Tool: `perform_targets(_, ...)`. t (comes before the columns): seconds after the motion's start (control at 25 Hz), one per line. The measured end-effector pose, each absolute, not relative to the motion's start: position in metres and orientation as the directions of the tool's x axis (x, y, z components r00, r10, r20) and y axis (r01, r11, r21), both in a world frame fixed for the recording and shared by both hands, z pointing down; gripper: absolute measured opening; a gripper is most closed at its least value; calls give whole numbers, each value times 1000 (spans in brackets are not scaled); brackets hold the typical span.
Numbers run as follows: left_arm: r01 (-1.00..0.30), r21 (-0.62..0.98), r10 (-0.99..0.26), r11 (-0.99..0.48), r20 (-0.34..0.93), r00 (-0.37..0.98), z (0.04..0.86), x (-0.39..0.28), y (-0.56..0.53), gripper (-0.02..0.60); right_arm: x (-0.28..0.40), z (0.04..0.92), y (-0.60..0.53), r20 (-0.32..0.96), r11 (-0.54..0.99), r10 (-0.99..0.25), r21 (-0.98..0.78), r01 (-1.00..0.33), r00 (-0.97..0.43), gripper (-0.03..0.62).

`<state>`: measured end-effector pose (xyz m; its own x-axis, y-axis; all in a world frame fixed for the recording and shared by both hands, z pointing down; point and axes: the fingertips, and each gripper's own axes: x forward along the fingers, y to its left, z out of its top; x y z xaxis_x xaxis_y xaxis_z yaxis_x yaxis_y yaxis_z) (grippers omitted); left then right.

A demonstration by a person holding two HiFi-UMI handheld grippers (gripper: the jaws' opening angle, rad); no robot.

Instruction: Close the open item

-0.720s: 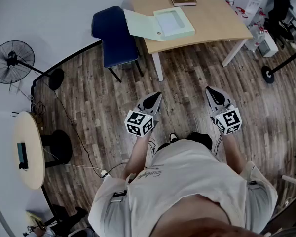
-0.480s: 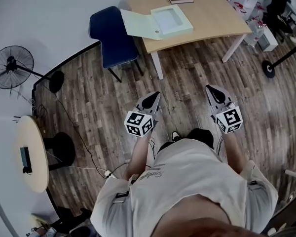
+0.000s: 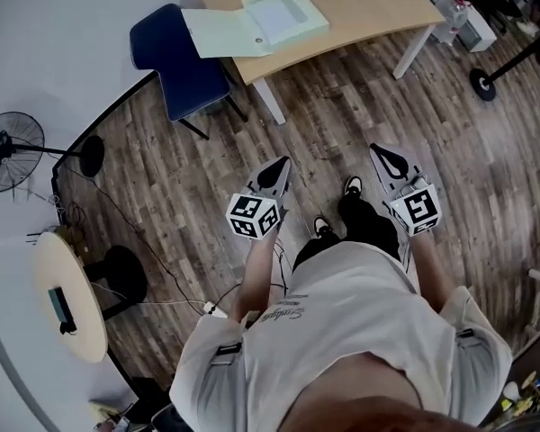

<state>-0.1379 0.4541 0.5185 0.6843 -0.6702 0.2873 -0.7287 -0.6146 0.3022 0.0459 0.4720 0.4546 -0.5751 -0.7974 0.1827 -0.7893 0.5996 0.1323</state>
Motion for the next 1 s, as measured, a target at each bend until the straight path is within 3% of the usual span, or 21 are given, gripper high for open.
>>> perform_targets(0.24,-719,302,-643,-626,322,695,520,-110,427,17,79,473,449,210,585,-801,77,-808,-560,-5)
perform_targets(0.48,-730,228,-652,-644,336,680,498,-91,363,17,94,469,382,147,599,-797,65,-798,-586,-5)
perform_targets(1.0,-809,218,-738,-546,332,587,484,-57,251,17,112,486,252,146,737,-670,15,-676,-727,-5)
